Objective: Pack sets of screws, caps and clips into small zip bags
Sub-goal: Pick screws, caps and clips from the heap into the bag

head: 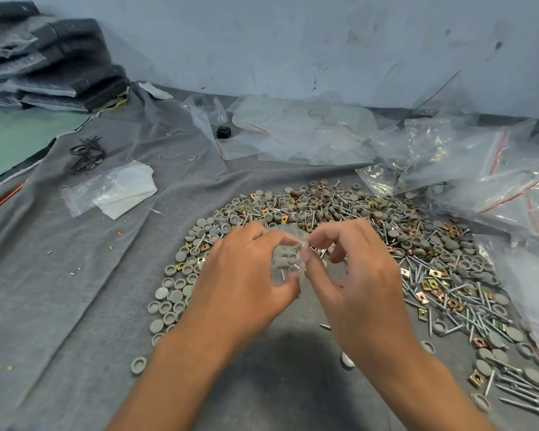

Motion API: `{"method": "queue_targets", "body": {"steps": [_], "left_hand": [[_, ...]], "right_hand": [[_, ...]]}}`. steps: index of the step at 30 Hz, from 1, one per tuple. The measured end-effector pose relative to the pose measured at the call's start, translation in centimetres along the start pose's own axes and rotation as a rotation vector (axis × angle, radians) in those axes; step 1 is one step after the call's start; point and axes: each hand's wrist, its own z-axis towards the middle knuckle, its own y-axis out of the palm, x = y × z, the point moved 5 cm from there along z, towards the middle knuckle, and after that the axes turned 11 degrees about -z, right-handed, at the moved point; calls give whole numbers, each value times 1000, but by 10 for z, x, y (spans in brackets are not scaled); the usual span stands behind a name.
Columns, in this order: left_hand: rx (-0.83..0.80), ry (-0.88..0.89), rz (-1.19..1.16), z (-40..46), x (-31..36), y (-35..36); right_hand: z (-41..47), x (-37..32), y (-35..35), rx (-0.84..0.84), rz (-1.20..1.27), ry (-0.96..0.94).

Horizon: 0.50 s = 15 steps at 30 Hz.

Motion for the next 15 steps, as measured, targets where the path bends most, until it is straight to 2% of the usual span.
{"method": "queue_targets", "body": {"steps": [2, 5, 7, 11, 15], "left_hand": [[60, -32, -13, 3, -6, -11], [314, -101, -38, 4, -18, -40], [420, -121, -9, 4, -22, -52], [350, -132, 78, 4, -18, -47], [237, -152, 130, 4, -19, -32]], "right_hand": [[1, 9, 3, -31, 24, 33], [-7, 22, 28, -345, -88, 46], [-16, 24, 44, -500, -170, -20], [-25, 16, 63, -612, -245, -194], [-27, 14, 69, -612, -348, -290]]}}
